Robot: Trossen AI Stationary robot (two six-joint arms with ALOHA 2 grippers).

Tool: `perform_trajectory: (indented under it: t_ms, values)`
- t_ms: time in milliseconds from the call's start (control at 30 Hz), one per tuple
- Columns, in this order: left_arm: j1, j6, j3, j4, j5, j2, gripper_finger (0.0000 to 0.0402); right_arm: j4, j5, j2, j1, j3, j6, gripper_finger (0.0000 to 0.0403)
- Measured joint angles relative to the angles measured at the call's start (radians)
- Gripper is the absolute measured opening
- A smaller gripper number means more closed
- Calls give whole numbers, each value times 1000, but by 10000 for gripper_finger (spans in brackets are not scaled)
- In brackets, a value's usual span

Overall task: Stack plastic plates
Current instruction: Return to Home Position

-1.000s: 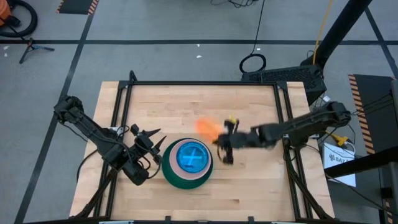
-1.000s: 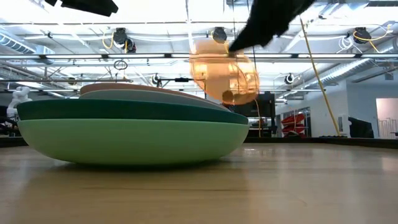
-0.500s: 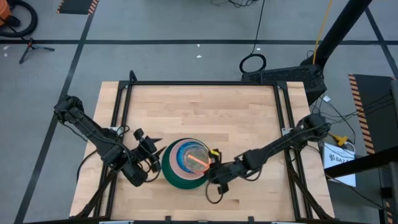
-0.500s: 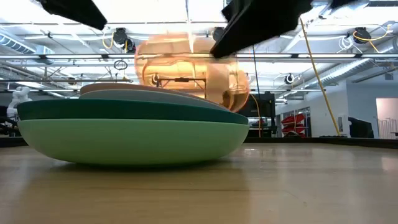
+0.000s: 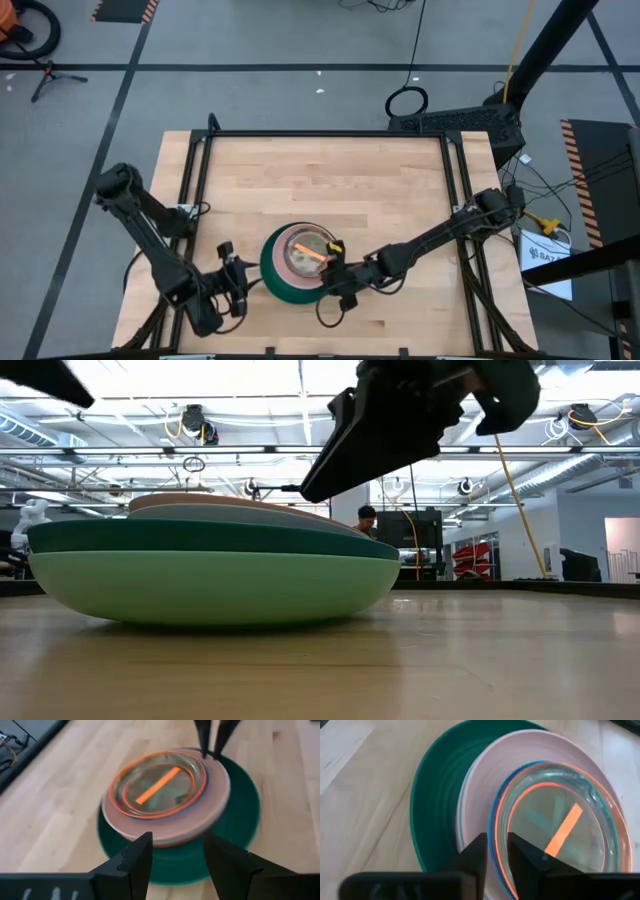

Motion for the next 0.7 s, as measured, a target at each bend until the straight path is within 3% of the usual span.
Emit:
perform_trajectory:
  t_ms: [200, 433, 533, 700]
  values:
    - [-30, -74, 0, 36, 36, 93, 179, -13, -2, -4, -10, 0, 27, 130]
    - [-27, 22, 0, 190, 179, 205, 170, -57, -3, -97, -10, 0, 55, 167]
    - [-26, 48, 0, 228, 187, 249, 139, -86, -22, -131, -4, 0, 94, 167]
    - [-23, 74, 0, 296, 199, 302, 57, -66, -218, -144, 34, -23, 182, 149]
